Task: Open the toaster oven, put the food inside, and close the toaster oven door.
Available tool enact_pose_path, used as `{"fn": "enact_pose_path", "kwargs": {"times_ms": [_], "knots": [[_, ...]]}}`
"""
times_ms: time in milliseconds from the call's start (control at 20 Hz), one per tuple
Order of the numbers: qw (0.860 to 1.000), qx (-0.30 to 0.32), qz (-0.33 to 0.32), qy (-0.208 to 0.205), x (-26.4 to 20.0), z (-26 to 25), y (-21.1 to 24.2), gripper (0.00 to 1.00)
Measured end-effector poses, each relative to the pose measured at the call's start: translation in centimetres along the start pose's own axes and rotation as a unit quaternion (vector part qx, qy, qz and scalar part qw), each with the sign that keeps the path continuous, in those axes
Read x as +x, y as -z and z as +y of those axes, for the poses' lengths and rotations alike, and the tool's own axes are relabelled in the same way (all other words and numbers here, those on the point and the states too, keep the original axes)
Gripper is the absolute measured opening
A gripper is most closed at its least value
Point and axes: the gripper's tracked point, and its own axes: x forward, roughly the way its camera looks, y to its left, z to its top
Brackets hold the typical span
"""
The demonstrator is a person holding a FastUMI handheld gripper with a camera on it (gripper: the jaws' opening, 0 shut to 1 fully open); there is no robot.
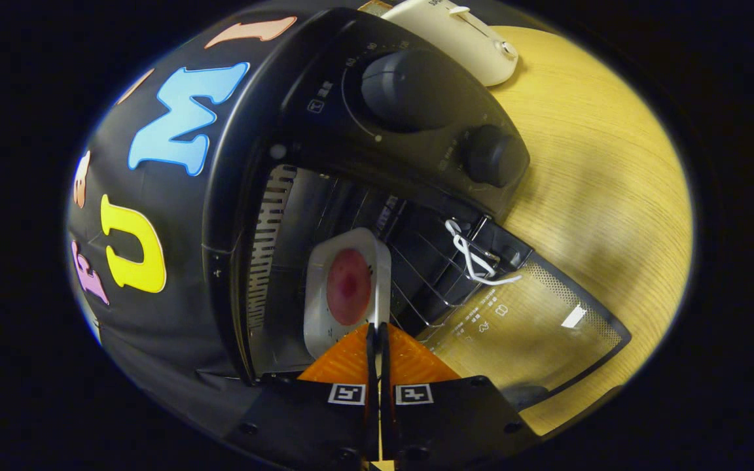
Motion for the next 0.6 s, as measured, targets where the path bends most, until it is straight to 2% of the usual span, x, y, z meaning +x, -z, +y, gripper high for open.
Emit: {"fn": "enact_pose_path", "kwargs": {"times_ms": [150,200,250,400,450,500,600], "knots": [[1.000,0.000,-0.019,-0.011,-0.1,1.0,-0.8,0.05],[1.000,0.003,-0.026,-0.015,-0.2,1.3,-1.3,0.09],[0.999,0.004,-0.031,-0.023,-0.4,1.6,-1.8,0.09],[0.999,-0.011,-0.023,-0.029,-1.4,1.7,-1.2,0.17],[0.999,-0.019,-0.010,-0.032,-2.1,1.7,-0.3,0.27],[0.999,-0.032,0.002,-0.030,-2.8,1.5,0.7,0.45],[0.997,-0.065,0.027,-0.031,-4.3,1.1,2.7,0.66]]}}
